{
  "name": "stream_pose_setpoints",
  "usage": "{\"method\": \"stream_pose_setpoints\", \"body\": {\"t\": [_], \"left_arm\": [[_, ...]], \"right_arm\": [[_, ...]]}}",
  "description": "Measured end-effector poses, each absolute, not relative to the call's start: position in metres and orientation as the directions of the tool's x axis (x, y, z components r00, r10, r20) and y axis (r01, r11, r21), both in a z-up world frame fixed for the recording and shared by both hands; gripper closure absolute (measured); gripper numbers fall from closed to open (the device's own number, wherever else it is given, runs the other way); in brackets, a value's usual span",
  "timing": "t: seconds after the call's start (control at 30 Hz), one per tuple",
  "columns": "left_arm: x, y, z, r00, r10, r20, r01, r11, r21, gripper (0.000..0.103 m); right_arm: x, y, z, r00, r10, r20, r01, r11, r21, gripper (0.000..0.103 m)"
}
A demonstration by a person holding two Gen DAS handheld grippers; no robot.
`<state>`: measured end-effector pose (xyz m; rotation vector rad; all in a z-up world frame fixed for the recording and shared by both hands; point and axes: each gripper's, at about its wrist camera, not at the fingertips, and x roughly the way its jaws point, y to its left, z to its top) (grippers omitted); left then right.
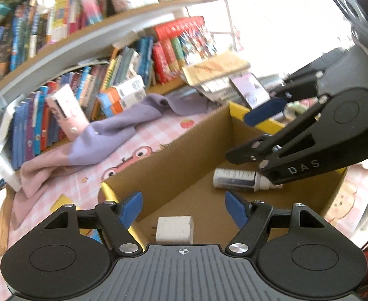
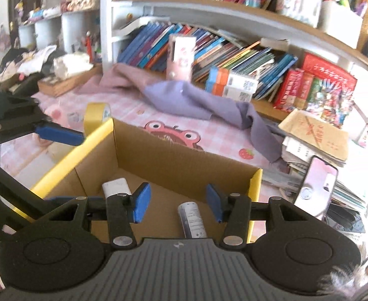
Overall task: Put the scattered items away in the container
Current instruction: 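Open the left tool dropping the charger while the right tool releases the bottle into the box, then withdraw both tools from the box back toward the remaining items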
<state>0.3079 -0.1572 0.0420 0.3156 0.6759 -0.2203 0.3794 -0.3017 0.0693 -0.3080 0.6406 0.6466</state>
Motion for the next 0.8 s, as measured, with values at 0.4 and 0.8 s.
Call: {"method": "stream_pose_setpoints", "body": {"t": [0.4,0.8], "left_arm": [[0.235,-0.107,0.06,0.81,-0.121,-0.574,0.227,0.967,0.116,0.023],[0.151,-0.041,0.044,0.802,-0.106,-0.589,0.158,0.987,0.038,0.022]], "right_arm": [[0.307,-0.312,0.088,0.73,0.353,-0.586,-0.472,0.88,-0.057,0.056],[0.212,-0.29,0.076,0.762,0.237,-0.602,-0.323,0.946,-0.036,0.056]]}}
